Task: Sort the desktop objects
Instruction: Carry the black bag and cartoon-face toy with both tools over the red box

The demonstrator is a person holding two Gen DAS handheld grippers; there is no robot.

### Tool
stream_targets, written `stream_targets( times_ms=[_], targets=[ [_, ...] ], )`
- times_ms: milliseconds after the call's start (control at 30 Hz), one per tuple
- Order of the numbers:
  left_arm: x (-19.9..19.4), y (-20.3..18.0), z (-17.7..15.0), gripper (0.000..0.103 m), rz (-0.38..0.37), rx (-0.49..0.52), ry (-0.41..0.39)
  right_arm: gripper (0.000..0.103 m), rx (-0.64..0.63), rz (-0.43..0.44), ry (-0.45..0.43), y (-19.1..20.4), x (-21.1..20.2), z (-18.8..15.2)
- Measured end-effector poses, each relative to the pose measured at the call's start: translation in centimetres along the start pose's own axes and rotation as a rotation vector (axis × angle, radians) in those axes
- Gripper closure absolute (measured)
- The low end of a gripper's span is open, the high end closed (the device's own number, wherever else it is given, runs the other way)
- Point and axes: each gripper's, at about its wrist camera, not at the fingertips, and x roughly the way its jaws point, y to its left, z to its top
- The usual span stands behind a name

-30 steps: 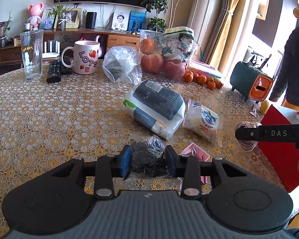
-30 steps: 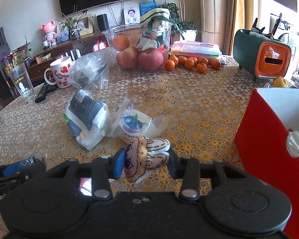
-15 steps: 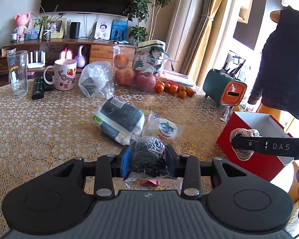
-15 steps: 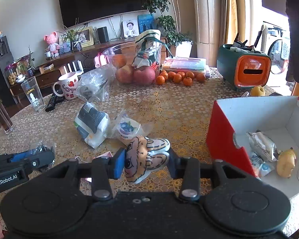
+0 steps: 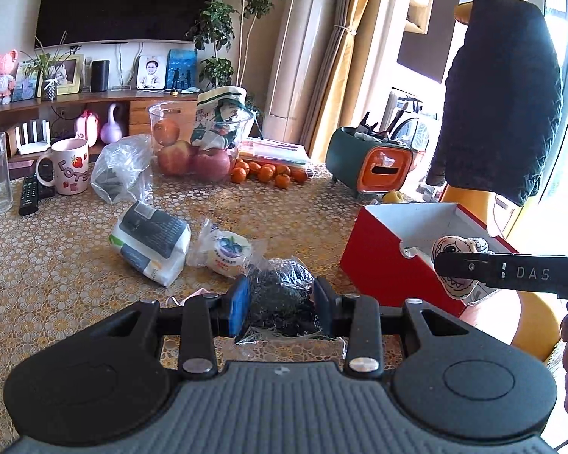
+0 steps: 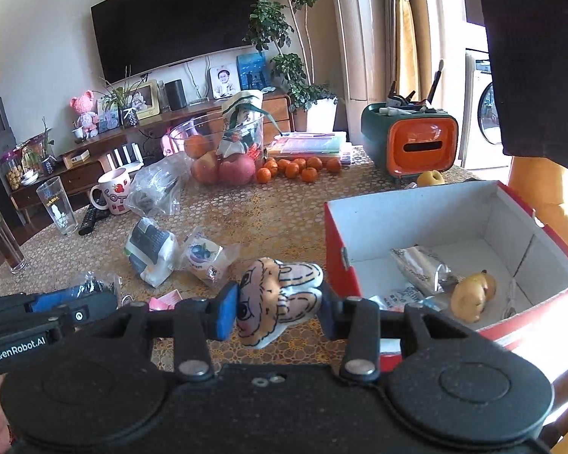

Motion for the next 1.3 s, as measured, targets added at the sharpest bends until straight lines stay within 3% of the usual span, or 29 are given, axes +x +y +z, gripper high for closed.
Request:
stream_targets(
  times_ms=[667,1300],
  targets=[
    [3.3,-8.0,0.5,0.067,-0.074,0.097,0.043,0.061,0.071,-0.059,-0.045,-8.0,-2.1,0.1],
    [11.0,-16.3,1.9,0.067,-0.193,0.204,0.13,0.061,0.149,-0.151,-0.017,-16.0,0.6,0.9]
  ],
)
